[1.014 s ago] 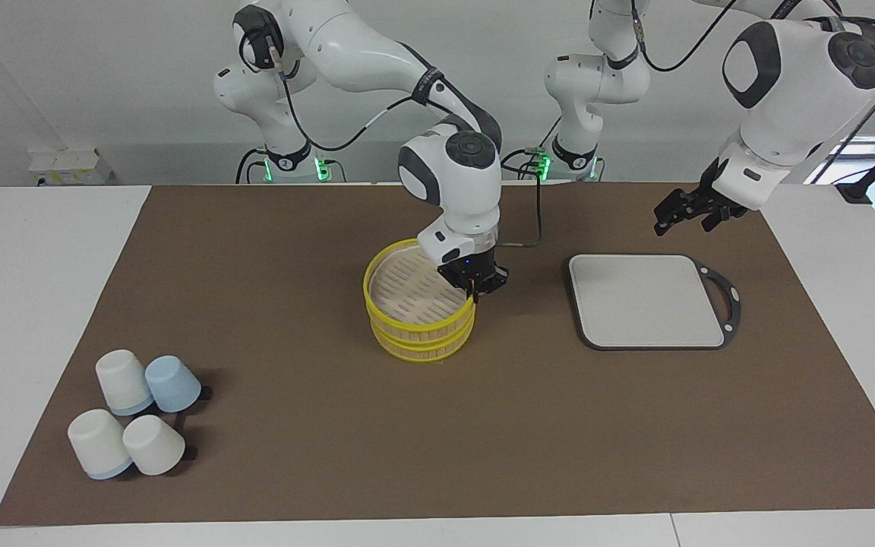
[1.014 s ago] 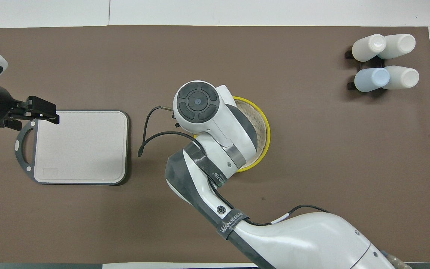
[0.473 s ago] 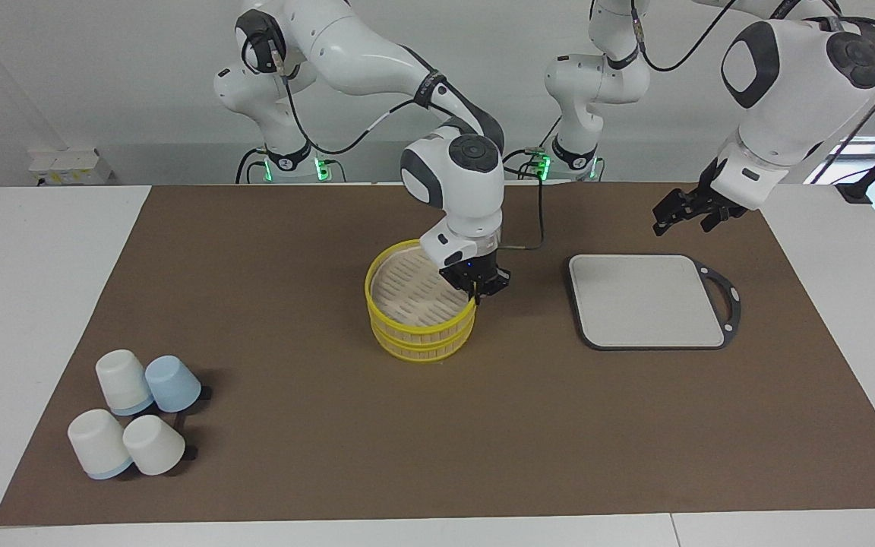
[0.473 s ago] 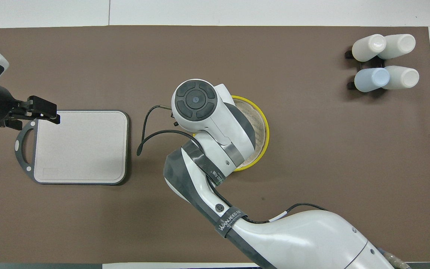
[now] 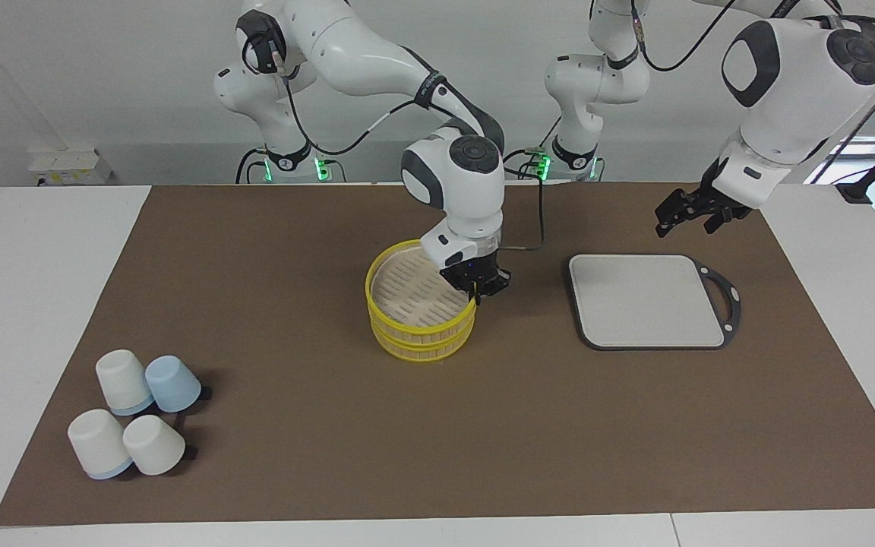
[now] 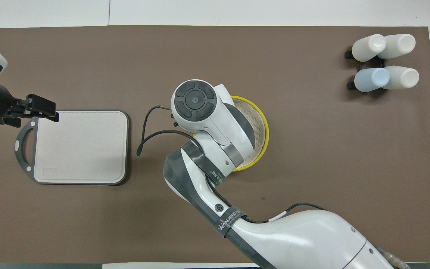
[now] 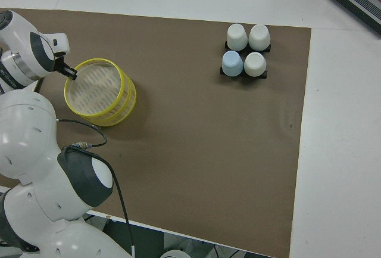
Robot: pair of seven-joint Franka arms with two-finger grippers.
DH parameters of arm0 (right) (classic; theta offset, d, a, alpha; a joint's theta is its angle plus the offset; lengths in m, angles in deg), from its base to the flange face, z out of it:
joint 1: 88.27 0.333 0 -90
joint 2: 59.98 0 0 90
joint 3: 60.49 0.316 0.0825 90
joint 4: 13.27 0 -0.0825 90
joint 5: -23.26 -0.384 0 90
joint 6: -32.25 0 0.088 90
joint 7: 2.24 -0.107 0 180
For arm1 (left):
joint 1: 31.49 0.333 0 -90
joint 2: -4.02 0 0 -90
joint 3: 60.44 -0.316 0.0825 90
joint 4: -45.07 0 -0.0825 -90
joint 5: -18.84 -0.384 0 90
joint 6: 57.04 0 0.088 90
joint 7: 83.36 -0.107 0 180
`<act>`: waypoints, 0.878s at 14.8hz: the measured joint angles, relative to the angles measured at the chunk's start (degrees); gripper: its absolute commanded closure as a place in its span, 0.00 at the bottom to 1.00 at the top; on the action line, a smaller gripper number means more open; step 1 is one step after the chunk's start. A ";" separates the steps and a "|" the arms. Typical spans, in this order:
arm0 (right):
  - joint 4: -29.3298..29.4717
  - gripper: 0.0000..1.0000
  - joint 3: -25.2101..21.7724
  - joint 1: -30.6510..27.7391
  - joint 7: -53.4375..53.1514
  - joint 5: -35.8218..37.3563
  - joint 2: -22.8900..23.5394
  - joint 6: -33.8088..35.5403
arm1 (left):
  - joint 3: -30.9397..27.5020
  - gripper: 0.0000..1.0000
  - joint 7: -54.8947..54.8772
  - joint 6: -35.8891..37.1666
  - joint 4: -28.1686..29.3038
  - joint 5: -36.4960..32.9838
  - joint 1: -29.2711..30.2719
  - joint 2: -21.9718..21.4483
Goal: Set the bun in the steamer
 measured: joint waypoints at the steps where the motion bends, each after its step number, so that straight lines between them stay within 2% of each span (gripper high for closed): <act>1: -0.02 0.24 0.00 0.02 0.00 0.00 0.10 -0.04 | 0.05 0.00 -0.05 0.00 0.00 -0.08 -0.01 0.00; 2: -0.03 0.00 0.00 0.05 0.00 0.00 0.28 -0.04 | 0.08 0.00 -0.06 0.00 0.00 -0.21 -0.01 0.00; 6: 0.31 0.00 -0.12 0.01 0.05 0.00 0.47 0.83 | 0.13 0.00 -0.08 0.04 -0.02 -0.52 -0.08 0.00; 9: 1.29 0.00 -0.53 -2.07 2.66 0.10 -1.43 3.60 | 0.17 0.00 -0.09 0.03 -0.04 -0.57 -0.13 0.00; 13: 1.78 0.00 -0.86 -10.19 20.60 0.15 -8.83 14.11 | 0.19 0.00 -0.12 0.03 -0.05 -0.59 -0.13 -0.01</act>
